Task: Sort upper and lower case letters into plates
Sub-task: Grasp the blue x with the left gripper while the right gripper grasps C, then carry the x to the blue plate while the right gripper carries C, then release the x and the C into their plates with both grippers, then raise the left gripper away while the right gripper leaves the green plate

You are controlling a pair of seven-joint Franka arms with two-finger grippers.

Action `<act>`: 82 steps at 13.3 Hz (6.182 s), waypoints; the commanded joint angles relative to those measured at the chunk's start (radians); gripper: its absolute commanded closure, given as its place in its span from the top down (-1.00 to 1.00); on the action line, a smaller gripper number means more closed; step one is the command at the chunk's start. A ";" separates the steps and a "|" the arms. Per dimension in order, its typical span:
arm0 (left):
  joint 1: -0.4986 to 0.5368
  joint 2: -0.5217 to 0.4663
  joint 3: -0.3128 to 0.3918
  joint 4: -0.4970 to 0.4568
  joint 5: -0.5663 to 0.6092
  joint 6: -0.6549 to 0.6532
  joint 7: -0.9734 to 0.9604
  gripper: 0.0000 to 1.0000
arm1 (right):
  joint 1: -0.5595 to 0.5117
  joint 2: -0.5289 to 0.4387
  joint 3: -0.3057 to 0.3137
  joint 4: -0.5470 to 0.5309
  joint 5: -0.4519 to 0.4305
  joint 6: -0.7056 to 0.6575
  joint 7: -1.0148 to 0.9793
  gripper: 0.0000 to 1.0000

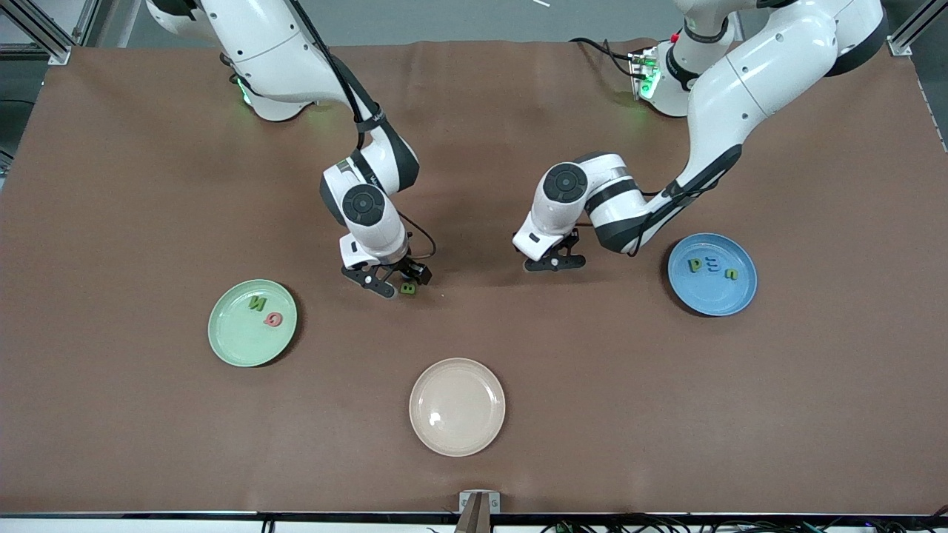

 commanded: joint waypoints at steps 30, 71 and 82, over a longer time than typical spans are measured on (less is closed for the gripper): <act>0.734 -0.031 -0.187 -0.022 -0.005 -0.155 0.649 -0.76 | -0.013 -0.056 -0.005 0.051 -0.001 -0.197 0.041 -1.00; 0.771 -0.150 -0.195 0.050 -0.222 -0.327 0.866 0.99 | -0.562 -0.019 0.000 0.197 -0.055 -0.331 -0.699 1.00; -0.089 -0.436 0.640 0.097 -0.813 -0.318 1.078 0.99 | -0.354 -0.018 0.000 0.277 0.011 -0.399 -0.328 1.00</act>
